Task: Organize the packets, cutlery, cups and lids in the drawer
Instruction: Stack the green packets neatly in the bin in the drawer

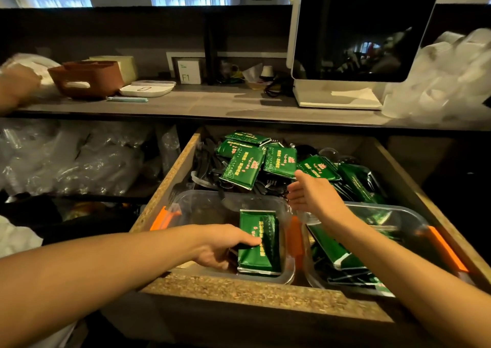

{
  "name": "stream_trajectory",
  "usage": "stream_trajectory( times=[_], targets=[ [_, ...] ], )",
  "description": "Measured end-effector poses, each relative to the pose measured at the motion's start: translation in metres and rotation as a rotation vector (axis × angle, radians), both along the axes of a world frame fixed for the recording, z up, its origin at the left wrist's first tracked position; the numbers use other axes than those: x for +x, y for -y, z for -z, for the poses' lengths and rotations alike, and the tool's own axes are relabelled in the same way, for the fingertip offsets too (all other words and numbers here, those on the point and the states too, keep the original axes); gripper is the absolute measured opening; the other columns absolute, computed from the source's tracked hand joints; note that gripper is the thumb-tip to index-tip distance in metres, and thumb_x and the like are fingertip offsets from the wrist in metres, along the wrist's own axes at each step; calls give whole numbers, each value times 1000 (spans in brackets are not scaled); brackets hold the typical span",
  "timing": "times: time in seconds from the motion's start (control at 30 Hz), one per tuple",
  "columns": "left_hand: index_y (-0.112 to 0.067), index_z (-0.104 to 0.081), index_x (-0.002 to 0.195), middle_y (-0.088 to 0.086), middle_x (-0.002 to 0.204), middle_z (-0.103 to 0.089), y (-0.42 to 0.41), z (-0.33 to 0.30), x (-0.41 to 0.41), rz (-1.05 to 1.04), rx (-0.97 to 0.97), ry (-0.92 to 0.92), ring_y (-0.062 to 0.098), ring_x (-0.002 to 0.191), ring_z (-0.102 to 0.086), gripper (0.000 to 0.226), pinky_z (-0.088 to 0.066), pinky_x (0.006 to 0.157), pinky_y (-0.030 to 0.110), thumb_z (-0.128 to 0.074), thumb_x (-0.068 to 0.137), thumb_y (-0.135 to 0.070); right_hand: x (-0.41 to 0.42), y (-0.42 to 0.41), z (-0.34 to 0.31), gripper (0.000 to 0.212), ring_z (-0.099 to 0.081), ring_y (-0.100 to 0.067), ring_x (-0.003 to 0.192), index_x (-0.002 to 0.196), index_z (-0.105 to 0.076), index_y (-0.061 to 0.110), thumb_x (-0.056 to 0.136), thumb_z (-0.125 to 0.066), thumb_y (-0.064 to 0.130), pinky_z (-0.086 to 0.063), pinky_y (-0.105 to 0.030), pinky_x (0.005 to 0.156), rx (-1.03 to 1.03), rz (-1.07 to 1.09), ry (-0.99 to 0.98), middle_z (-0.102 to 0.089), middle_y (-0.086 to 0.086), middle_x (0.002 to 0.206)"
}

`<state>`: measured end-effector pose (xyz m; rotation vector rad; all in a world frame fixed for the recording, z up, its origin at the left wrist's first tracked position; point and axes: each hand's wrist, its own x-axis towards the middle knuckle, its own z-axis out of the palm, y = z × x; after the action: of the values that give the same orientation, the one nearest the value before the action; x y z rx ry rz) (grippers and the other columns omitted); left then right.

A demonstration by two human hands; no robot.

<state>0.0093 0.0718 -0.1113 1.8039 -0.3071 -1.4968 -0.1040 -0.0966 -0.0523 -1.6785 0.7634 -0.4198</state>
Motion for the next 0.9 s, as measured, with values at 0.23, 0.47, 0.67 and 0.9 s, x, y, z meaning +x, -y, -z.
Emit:
stream_trajectory(
  times=[0.23, 0.47, 0.67, 0.9],
  targets=[
    [-15, -64, 104, -3, 72, -63, 2, 5, -6, 101, 74, 335, 7, 51, -53, 38, -41, 53, 20, -53, 99, -52, -5, 2, -4, 46, -69, -23, 91, 101, -67, 3, 102, -39, 39, -57, -32, 83, -75, -146, -54, -69, -11, 94],
    [-13, -60, 119, 7, 94, -68, 0, -12, -16, 102, 47, 227, 12, 70, -64, 60, -47, 68, 25, -29, 102, -62, -6, 2, -6, 54, -70, -25, 90, 108, -67, -4, 102, -38, 42, -58, -33, 81, -65, -175, -40, -70, -11, 92],
    [-13, -59, 130, 8, 95, -60, -3, -18, -19, 118, 64, 297, 20, 76, -51, 76, -41, 75, 33, -14, 100, -67, -7, 0, -5, 58, -69, -19, 88, 107, -68, -2, 102, -34, 45, -56, -28, 78, -139, -152, -14, -71, -12, 97],
    [-22, -61, 121, 7, 115, -58, -6, -27, -20, 94, 27, 196, 22, 99, -59, 71, -44, 101, 42, -14, 98, -71, -8, -3, -5, 54, -69, -20, 92, 99, -70, 8, 102, -34, 46, -55, -37, 90, -159, -119, 22, -72, -10, 99]
  ],
)
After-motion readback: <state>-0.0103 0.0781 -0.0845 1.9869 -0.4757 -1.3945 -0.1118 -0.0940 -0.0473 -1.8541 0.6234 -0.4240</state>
